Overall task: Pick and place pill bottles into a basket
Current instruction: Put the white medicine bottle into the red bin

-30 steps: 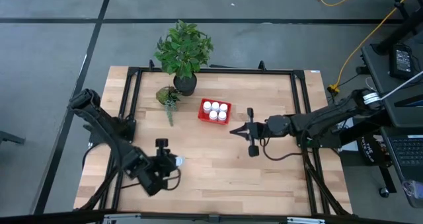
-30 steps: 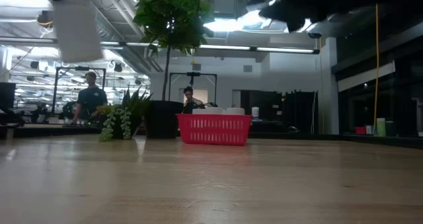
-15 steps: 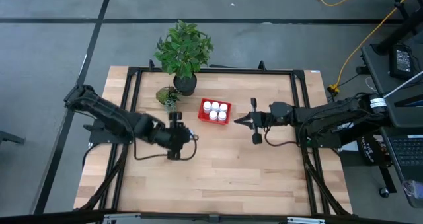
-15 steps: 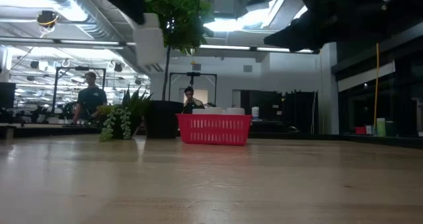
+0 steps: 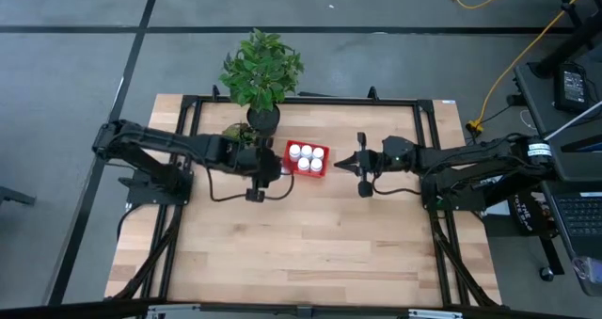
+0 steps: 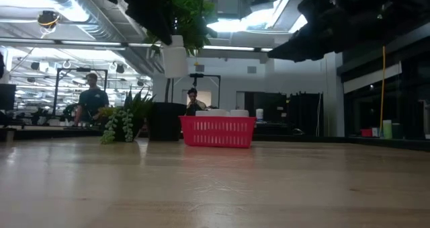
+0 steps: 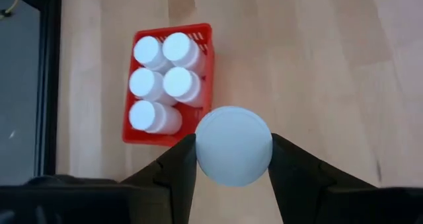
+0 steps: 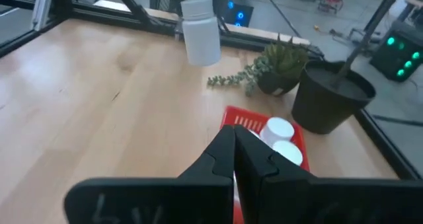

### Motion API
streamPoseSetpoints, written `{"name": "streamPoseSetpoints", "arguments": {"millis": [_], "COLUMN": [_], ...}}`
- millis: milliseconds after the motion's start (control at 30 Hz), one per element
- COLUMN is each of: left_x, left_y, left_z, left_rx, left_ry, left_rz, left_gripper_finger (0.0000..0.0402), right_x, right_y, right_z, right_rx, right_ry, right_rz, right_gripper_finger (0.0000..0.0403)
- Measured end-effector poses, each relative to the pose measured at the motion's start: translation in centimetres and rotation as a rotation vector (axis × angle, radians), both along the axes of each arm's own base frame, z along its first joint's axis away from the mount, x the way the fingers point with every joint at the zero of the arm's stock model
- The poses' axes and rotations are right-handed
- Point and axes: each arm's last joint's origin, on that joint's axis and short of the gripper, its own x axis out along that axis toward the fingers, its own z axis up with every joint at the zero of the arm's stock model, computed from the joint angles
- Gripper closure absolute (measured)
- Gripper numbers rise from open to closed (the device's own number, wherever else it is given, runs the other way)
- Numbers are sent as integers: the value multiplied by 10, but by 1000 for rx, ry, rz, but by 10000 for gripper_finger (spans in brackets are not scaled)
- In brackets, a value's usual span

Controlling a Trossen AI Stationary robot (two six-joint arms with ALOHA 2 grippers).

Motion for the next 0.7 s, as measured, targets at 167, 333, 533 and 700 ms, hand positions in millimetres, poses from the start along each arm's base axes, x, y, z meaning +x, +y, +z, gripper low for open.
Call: {"name": "streamPoseSetpoints", "arguments": {"millis": [167,333,533,700], "left_x": [4,3,2,0], "left_y": [24,54,80,85], "left_z": [2,2,-15,-35], "left_rx": [-26,-61,-98,-116], "left_ry": [-20,-36,-97,-100], "left_rz": [-19,29,10,-9], "left_gripper_finger": [246,246,246,246], "right_x": [0,0,0,0], "right_y": [0,0,0,0], "right_z": [0,0,-1,-2], "right_rx": [34,73,134,150], "right_ry": [3,0,4,14], "right_rz": [-10,-22,-39,-45], "right_gripper_finger": [400,400,400,400]}}
